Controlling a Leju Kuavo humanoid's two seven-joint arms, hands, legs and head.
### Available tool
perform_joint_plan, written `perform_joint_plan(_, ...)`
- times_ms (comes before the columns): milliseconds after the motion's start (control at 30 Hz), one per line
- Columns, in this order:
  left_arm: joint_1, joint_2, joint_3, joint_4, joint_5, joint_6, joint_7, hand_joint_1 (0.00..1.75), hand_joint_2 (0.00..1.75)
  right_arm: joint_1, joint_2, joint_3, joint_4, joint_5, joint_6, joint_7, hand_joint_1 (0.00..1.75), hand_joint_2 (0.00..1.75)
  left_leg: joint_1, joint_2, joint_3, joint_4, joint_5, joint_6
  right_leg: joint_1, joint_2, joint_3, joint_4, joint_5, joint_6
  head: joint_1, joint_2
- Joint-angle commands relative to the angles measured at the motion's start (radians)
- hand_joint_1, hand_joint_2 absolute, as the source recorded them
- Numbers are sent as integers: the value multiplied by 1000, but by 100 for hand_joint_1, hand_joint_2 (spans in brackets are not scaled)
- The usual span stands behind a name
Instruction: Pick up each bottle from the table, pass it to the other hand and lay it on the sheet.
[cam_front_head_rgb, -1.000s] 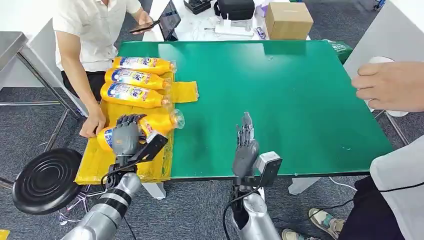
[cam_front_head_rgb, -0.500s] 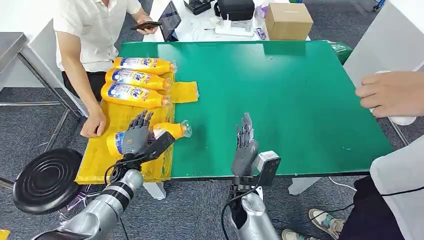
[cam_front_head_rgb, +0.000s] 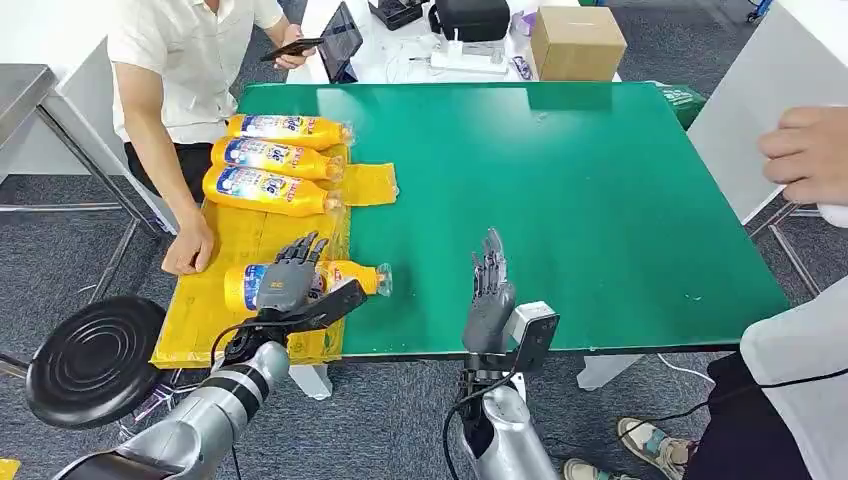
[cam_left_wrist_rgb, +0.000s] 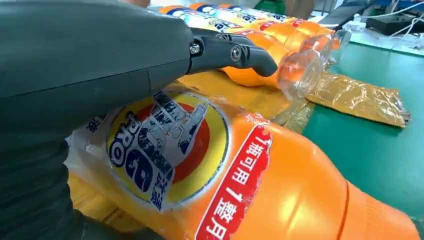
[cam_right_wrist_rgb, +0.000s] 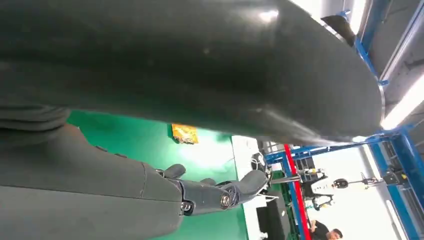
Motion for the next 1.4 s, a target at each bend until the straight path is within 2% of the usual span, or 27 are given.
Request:
perform_joint_plan(33,3,18,-3,40,89,-92,-101,0,175,-41,-11,-13,75,1,9,-3,0,0,1,3,4,-2,0,-2,1,2,3,-2,1,-3,0,0)
perform_joint_plan(133,-2,16,33,18,171,-134,-152,0,175,-48,-14,-42,64,-2,-16,-24,0,0,1,3,4,-1,0,-2,2,2,3,-2,1,-3,0,0)
perform_joint_plan(200,5,18,10,-18,165,-85,-164,0,175,-47,-19,-61,42,-3,-19,-24,0,0,0,1,3,-1,0,-1,0,0,2,-1,0,-1,0,0)
perform_joint_plan(267,10,30,-84,-45,53,-7,-129,0,175,-44,-20,-70,34,0,-19,-24,0,0,0,0,2,0,0,-1,0,-1,2,-1,0,-1,0,0)
perform_joint_plan(300,15,46,-179,-51,-49,4,-138,0,175,-49,-20,-74,44,2,-16,-24,0,0,1,1,3,-1,0,-1,1,0,3,-1,1,-2,0,0)
perform_joint_plan(333,16,52,-207,-52,-70,-9,-161,0,175,-52,-20,-75,50,2,-14,-24,0,0,0,0,3,-1,0,-1,0,-1,3,-1,0,-1,0,0)
perform_joint_plan(367,32,73,-216,-60,-20,-74,-257,0,175,-69,-18,-67,71,4,14,-24,0,0,1,1,3,-1,0,-1,1,-1,3,-1,1,-2,0,0)
perform_joint_plan(400,51,61,-171,-60,41,-81,-252,0,175,-72,-12,-72,68,15,0,-24,0,0,1,1,3,-1,0,-1,1,0,3,-1,0,-2,0,0)
perform_joint_plan(467,66,47,-172,-70,53,-53,-257,0,175,-64,-9,-82,46,16,-4,-24,0,0,1,4,4,-1,-1,-2,1,2,3,-2,1,-2,0,0)
perform_joint_plan(533,59,55,-228,-64,-18,8,-209,0,175,-59,-12,-82,51,17,-5,-24,0,0,1,2,4,-1,-1,-2,1,0,4,-2,0,-3,0,0)
perform_joint_plan(667,41,69,-297,-65,-74,7,-191,0,175,-49,-3,-98,43,35,-26,-24,0,0,0,1,2,-1,0,-1,1,-1,1,0,0,-2,0,0)
perform_joint_plan(767,33,92,-379,-86,-207,99,-97,0,175,-35,0,-95,31,37,-31,-24,0,0,1,1,2,0,0,-2,1,-1,2,-1,0,-2,0,0)
perform_joint_plan(800,4,122,-480,-84,-365,134,-34,0,175,-32,2,-97,26,38,-38,-24,0,0,1,1,1,0,0,-1,1,-1,1,0,0,-2,0,0)
perform_joint_plan(900,44,113,-424,-123,-266,132,-99,0,175,-15,7,-97,-3,50,-62,-24,0,0,1,1,1,0,0,-1,1,-1,0,0,0,-2,0,0)
perform_joint_plan(967,59,111,-423,-138,-263,135,-96,0,175,-9,8,-95,-9,49,-61,-24,0,0,1,2,2,-1,0,-2,1,0,2,-1,0,-2,0,0)
perform_joint_plan(1067,177,72,-282,-280,10,246,-244,0,175,9,10,-97,-36,45,-87,-24,0,0,0,1,2,-1,0,-1,0,-1,1,-1,0,-1,0,0)
perform_joint_plan(1133,311,-31,-104,-460,436,181,-422,0,175,64,-1,-78,-148,98,-180,-24,0,0,0,1,3,-1,-1,-1,0,-1,2,-1,-1,-1,0,0)
perform_joint_plan(1167,331,-47,-102,-495,461,179,-421,0,175,78,-5,-72,-165,95,-174,-24,0,0,0,-1,2,-1,-1,0,0,-3,2,-1,-2,-1,0,0)
perform_joint_plan(1233,396,-86,-51,-613,719,47,-430,0,175,102,-19,-39,-213,112,-194,-24,0,0,0,-1,1,0,-2,-1,0,-4,1,0,-3,-1,0,0)
perform_joint_plan(1367,396,-86,-51,-613,719,47,-430,0,175,102,-19,-39,-213,112,-194,-24,0,0,0,1,-2,0,-2,-1,0,-1,-2,-1,-1,-2,0,0)
perform_joint_plan(1400,410,-75,-42,-641,829,-15,-421,0,175,117,-28,7,-253,122,-237,-24,0,0,0,1,-1,0,-2,-2,1,-1,-1,-1,-1,-2,0,0)
